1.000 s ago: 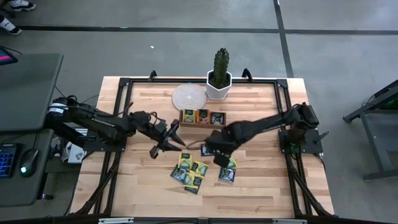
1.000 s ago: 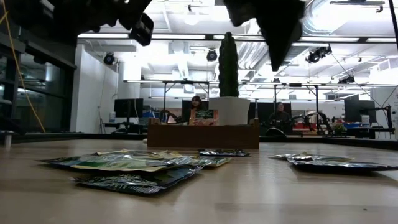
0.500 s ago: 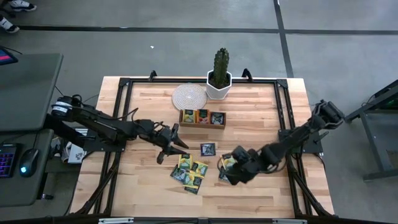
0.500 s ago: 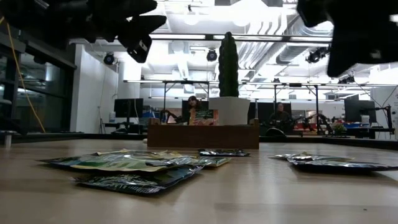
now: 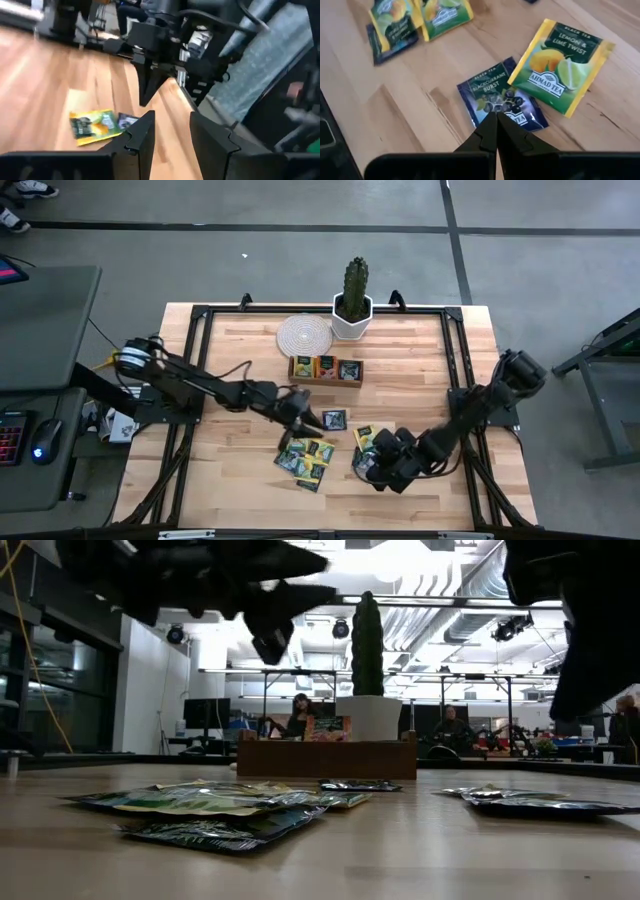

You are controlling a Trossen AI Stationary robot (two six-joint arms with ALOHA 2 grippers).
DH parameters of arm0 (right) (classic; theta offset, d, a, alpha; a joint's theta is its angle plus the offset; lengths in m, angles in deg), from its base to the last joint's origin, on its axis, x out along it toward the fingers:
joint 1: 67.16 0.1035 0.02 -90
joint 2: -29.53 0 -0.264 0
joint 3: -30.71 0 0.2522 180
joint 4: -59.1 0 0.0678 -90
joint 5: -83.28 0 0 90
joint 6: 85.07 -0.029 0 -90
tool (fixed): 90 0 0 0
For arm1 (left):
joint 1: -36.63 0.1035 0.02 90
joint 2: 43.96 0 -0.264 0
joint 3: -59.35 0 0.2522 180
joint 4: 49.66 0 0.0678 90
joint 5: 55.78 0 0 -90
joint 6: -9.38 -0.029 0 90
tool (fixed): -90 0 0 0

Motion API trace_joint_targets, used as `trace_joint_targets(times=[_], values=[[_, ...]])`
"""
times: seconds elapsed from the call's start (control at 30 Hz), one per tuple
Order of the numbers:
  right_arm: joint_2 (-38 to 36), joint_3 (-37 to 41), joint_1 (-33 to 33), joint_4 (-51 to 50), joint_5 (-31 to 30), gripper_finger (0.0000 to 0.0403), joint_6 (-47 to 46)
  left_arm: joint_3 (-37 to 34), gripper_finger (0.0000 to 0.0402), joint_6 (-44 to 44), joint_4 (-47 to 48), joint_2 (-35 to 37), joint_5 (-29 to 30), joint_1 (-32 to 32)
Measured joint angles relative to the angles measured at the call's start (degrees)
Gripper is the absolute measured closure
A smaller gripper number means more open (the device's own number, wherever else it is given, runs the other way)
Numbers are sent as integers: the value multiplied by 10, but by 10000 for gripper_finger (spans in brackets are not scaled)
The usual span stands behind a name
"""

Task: Pick & Place Tea
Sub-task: Put the purple tea bag into the right section of the wooden organizer

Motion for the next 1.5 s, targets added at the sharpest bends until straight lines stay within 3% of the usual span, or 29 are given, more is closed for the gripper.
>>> trace_joint_targets(times=[0.23, 0.47, 0.67, 1.03, 1.5], values=[[29, 0, 14, -1, -25, 403, 27, 60, 280, 241, 21, -91, 21, -10], [55, 0, 23, 16, -17, 403, 51, 106, 280, 374, 44, -173, -2, -14], [76, 0, 23, 37, -8, 403, 56, 170, 280, 393, 47, -215, -23, -14], [96, -2, 22, 59, 10, 403, 55, 283, 280, 395, 271, -243, -33, -25], [112, -1, 4, 125, 8, 403, 82, 303, 280, 426, 333, -261, -18, -24]])
